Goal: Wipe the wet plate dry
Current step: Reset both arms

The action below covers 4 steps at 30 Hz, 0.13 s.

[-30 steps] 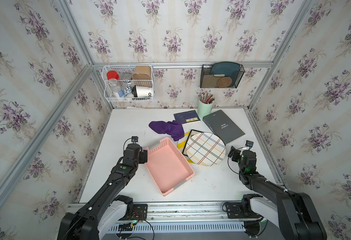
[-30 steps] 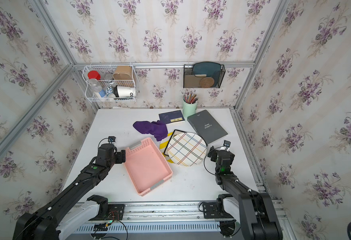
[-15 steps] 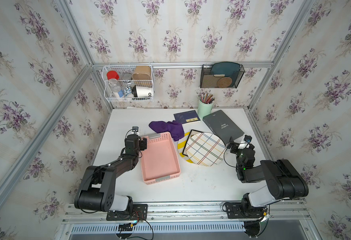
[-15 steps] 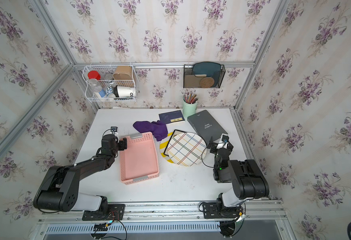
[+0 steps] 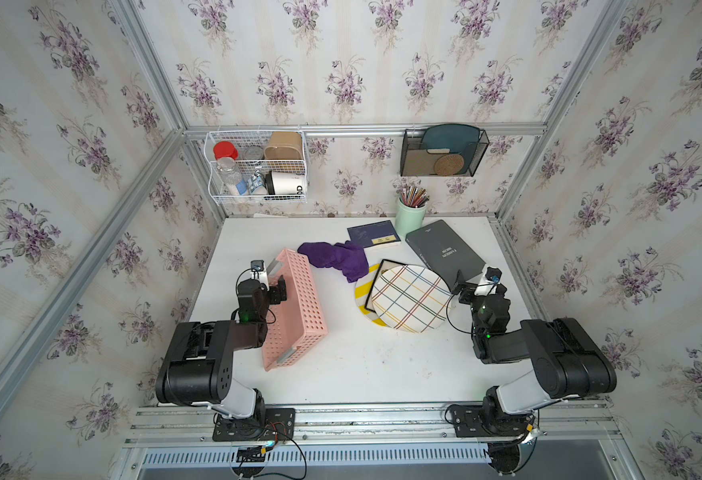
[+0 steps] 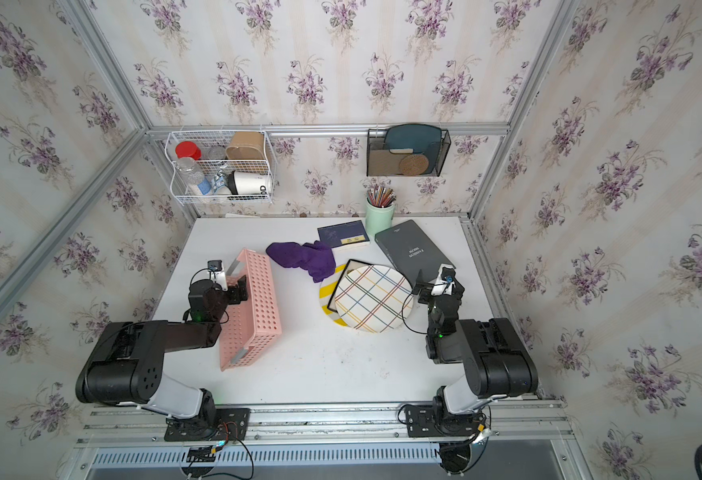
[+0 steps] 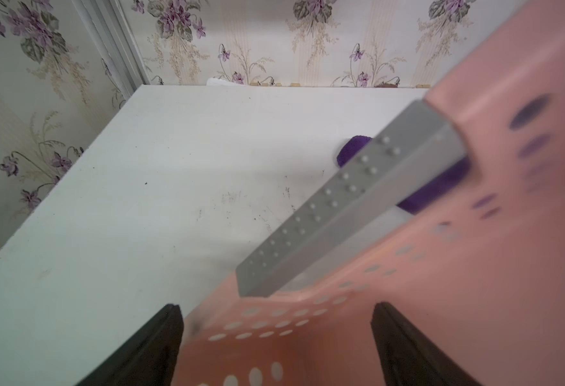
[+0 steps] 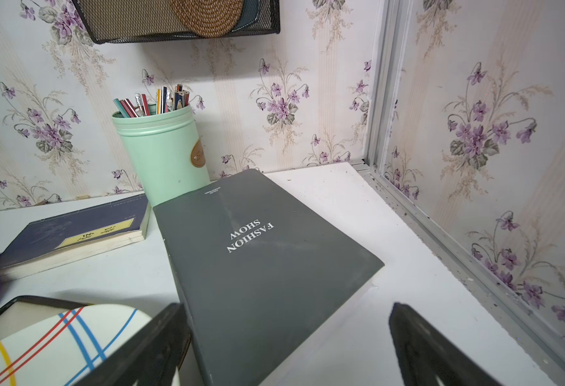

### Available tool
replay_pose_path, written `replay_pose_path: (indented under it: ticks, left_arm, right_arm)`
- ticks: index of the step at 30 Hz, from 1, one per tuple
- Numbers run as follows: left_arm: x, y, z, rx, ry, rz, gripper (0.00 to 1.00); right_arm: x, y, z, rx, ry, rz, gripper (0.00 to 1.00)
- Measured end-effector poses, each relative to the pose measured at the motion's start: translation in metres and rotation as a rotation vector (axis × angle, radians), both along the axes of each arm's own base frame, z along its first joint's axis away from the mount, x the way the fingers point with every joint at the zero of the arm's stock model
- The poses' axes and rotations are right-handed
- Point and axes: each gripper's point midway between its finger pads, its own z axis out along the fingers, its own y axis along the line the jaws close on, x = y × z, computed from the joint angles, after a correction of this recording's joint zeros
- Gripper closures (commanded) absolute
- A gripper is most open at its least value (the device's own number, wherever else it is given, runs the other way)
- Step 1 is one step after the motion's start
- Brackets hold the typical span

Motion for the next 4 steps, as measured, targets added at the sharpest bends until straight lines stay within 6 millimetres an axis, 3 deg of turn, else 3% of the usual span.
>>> replay_pose_path:
  ticks: [4]
  left_arm:
    - [0.0024,-0.0026,0.0054,0.003,-0.026,-0.017,0.08]
  right_arm:
    - [0.0010,0.0007,0.0003,-0.010,0.001,0.005,0.00]
